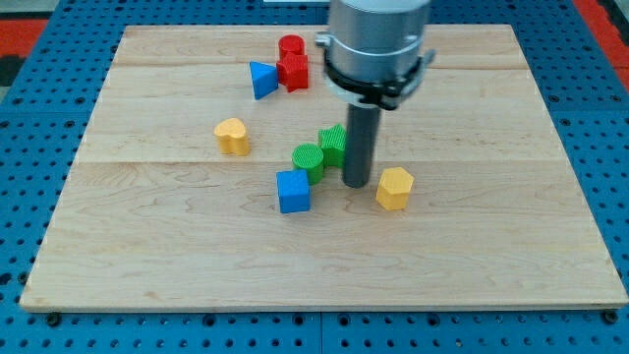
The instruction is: Place the green star above the green circle
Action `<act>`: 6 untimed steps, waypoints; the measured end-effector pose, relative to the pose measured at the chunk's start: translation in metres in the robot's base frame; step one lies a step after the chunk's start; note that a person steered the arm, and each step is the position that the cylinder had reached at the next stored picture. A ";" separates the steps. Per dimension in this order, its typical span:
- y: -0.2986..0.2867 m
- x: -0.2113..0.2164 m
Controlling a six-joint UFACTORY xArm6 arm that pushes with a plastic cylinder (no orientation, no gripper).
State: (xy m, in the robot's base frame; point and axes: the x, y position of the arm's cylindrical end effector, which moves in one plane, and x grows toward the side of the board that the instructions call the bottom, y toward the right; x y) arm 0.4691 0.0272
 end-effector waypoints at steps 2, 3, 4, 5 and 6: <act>-0.027 -0.006; 0.031 0.000; 0.057 -0.007; 0.043 -0.028; 0.007 -0.045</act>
